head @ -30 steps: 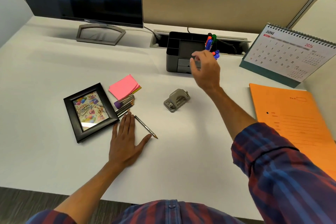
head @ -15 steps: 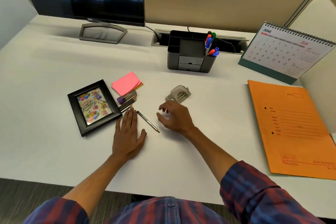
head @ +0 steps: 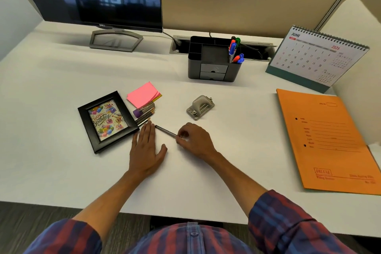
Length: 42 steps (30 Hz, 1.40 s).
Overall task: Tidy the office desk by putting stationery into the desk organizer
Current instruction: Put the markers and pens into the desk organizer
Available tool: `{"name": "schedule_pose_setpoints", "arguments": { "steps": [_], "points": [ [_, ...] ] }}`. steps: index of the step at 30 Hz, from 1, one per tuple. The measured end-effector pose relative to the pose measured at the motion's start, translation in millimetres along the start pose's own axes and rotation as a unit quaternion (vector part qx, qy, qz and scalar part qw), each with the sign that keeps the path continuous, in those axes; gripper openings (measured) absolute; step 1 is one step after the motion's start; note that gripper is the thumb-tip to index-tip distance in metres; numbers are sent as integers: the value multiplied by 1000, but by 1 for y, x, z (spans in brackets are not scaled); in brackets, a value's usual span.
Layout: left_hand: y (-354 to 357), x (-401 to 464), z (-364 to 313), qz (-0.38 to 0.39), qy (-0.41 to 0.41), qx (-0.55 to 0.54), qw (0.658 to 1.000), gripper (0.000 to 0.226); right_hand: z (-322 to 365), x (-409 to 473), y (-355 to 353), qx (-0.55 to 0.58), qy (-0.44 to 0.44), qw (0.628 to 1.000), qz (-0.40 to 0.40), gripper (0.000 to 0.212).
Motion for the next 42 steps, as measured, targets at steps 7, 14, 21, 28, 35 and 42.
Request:
{"name": "schedule_pose_setpoints", "arguments": {
  "steps": [7, 14, 21, 28, 35, 42],
  "points": [
    [0, 8, 4, 9, 40, 4, 999, 82, 0, 15, -34, 231, 78, 960, -138, 4],
    [4, 11, 5, 18, 43, 10, 999, 82, -10, 52, -97, 289, 56, 932, -212, 6],
    [3, 10, 5, 18, 37, 0, 999, 83, -14, 96, -157, 203, 13, 917, -342, 25],
    [3, 12, 5, 9, 35, -13, 999, 82, -24, 144, -193, 56, -33, 915, -398, 11],
    [3, 11, 5, 14, 32, -9, 999, 82, -25, 180, -192, -38, -42, 932, -359, 14],
    [1, 11, 3, 16, 26, -7, 1000, 81, -36, 193, -165, -153, -31, 949, -274, 26]
  ]
}}
Point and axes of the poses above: each hand's wrist, its own x-axis towards the middle knuckle, its own y-axis out of the palm, z = x × y, the point moved 1 cm from there along x, towards the middle knuckle, and after that the axes turned 7 degrees about -y, right-handed, at the moved point
